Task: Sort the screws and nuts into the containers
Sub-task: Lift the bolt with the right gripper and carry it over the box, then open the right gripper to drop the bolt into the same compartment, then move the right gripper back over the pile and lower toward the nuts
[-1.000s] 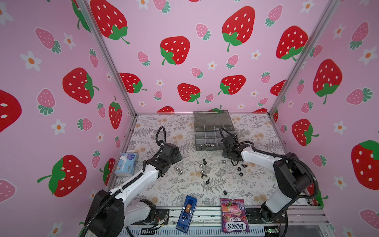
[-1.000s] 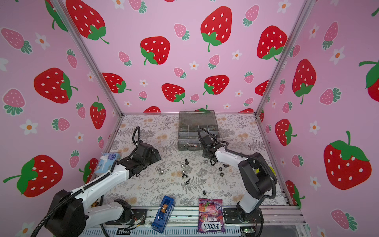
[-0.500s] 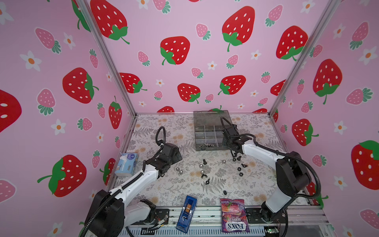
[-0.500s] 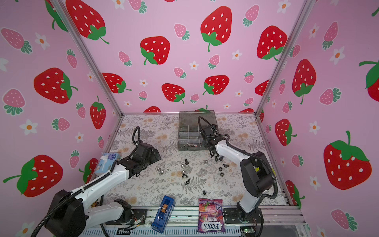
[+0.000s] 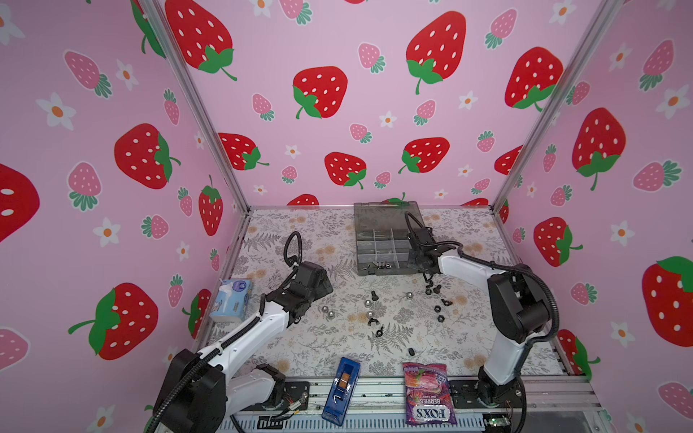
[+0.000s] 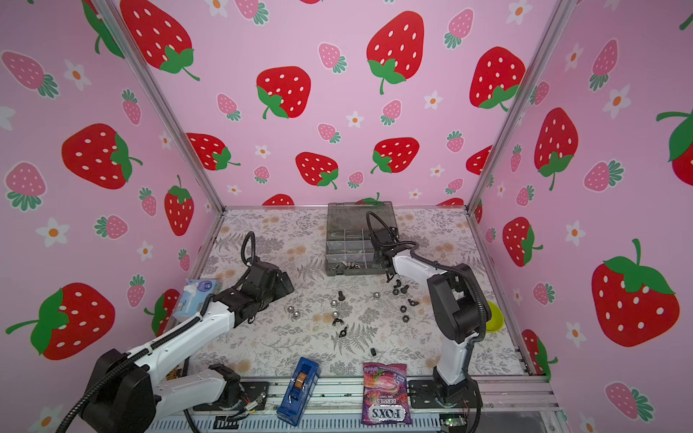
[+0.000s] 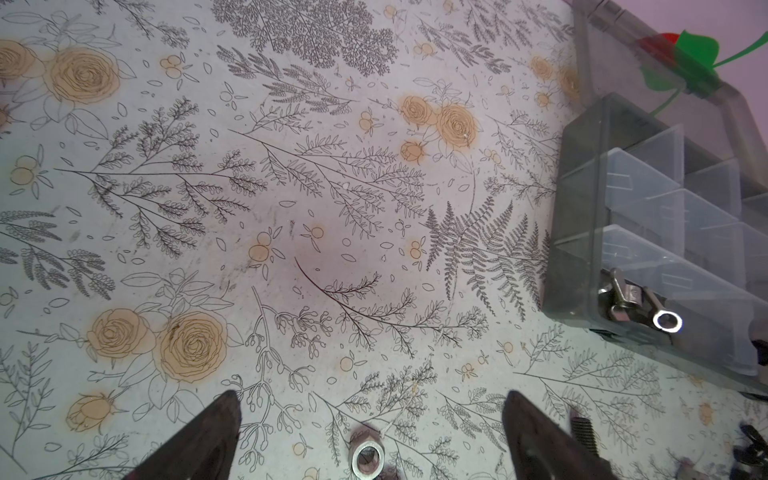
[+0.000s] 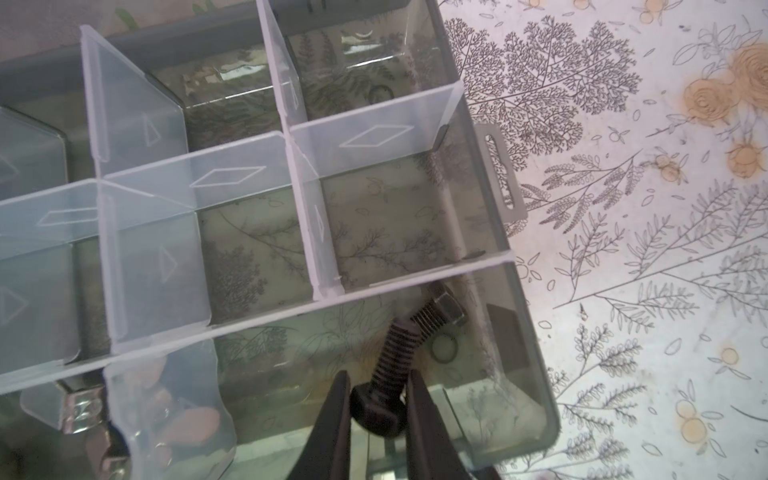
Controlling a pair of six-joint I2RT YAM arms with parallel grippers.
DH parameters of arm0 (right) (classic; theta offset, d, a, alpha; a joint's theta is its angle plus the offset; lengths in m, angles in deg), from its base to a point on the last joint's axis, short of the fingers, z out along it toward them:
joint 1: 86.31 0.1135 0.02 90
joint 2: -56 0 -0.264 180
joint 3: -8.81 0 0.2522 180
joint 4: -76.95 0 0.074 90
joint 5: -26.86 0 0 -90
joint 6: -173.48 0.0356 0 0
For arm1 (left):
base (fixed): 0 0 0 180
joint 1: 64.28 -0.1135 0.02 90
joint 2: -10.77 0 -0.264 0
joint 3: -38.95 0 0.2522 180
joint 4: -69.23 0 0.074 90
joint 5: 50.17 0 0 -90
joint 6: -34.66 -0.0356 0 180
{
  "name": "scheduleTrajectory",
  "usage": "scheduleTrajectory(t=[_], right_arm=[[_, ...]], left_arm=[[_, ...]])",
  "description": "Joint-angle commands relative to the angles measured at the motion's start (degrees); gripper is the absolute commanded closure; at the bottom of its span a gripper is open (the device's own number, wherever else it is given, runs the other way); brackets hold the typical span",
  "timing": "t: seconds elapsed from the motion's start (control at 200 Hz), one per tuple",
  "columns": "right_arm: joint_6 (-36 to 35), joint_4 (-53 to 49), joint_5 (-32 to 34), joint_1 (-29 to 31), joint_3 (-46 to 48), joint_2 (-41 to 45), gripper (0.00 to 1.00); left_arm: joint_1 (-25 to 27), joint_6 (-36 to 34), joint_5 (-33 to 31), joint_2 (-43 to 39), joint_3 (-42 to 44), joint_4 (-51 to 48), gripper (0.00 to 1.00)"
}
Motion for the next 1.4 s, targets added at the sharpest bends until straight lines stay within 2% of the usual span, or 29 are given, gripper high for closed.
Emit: scheduleTrajectory(t=[0.0, 0.085, 0.285, 0.435, 0.985, 1.396], right_arm=[[-0.9, 0.7, -0.6, -0.4, -1.7, -1.6, 0.89], [-0.9, 0.7, -0.7, -0.6, -1.9, -2.4, 0.86], [-1.0, 0.6, -0.8, -0.8, -1.9, -2.8, 0.67], [-1.0, 0.3, -0.6, -0.9, -1.7, -1.8, 0.59], [-0.6, -1.4, 1.0, -0.9, 2.2, 10.3, 0.60], [4.7, -5.5, -1.5, -2.7, 16.0, 22.0, 0.60]], left_arm=[[-0.2, 0.8, -0.8, -0.8, 0.4, -0.3, 0.01], [-0.2, 0.8, -0.8, -0.8, 0.5, -0.4, 0.01], [-0.3, 0.8, -1.2, -1.5, 0.6, -0.9, 0.01], [-0.3, 0.8, -1.3, -2.3, 0.9, -1.1, 0.01], [-0.3, 0.5, -2.2, -3.7, 0.9, -1.9, 0.01], [-0.3, 0.3, -1.8, -3.0, 0.7, -1.3, 0.01]])
